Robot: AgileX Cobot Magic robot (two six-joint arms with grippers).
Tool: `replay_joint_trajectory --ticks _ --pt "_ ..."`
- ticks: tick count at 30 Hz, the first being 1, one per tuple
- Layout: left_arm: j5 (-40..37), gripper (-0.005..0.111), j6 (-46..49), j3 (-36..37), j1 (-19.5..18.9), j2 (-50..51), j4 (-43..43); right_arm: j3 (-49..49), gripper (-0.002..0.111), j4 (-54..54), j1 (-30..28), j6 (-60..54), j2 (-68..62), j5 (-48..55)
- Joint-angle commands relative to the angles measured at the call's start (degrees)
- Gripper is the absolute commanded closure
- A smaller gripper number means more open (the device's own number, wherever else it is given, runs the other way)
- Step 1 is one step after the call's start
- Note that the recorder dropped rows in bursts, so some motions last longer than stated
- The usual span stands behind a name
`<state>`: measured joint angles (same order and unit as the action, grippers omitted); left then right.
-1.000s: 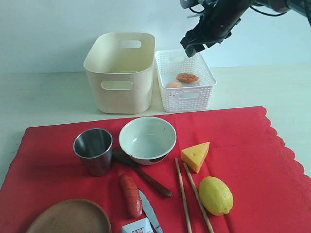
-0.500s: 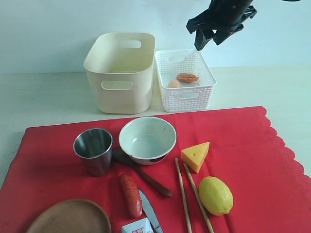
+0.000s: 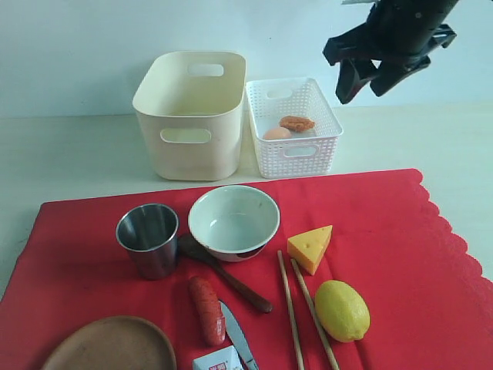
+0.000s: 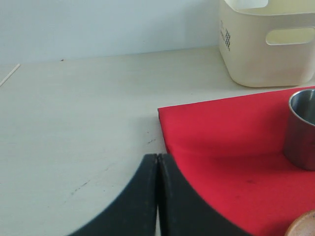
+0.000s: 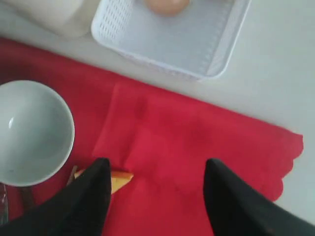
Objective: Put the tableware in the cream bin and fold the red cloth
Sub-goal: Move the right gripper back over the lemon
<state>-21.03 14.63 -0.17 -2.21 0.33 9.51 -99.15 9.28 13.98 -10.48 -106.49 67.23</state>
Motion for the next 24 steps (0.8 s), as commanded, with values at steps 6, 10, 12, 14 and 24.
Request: replay_joint_trajectory --ticks 6,10,12,14,24 --pt "0.5 0.107 0.0 0.2 -0.2 -0.3 -0.2 26.0 0.054 -0.2 0.1 0.1 18.6 -11.0" --pt "0.5 0.107 0.0 0.2 -0.2 -0.3 -0.2 34.4 0.054 1.5 0.1 0.1 23.9 -13.5" --pt "0.5 0.107 0.0 0.2 -0.2 -0.3 -0.2 37.0 0.054 2.8 0.7 0.1 25.3 -13.8" --pt "0.5 0.107 0.0 0.2 -0.2 -0.3 -0.2 39.0 0.054 2.7 2.9 0.1 25.9 -14.3" --pt "0.5 0.107 0.0 0.2 -0.2 -0.3 -0.2 46.7 0.054 2.7 17.8 0.1 22.2 -18.3"
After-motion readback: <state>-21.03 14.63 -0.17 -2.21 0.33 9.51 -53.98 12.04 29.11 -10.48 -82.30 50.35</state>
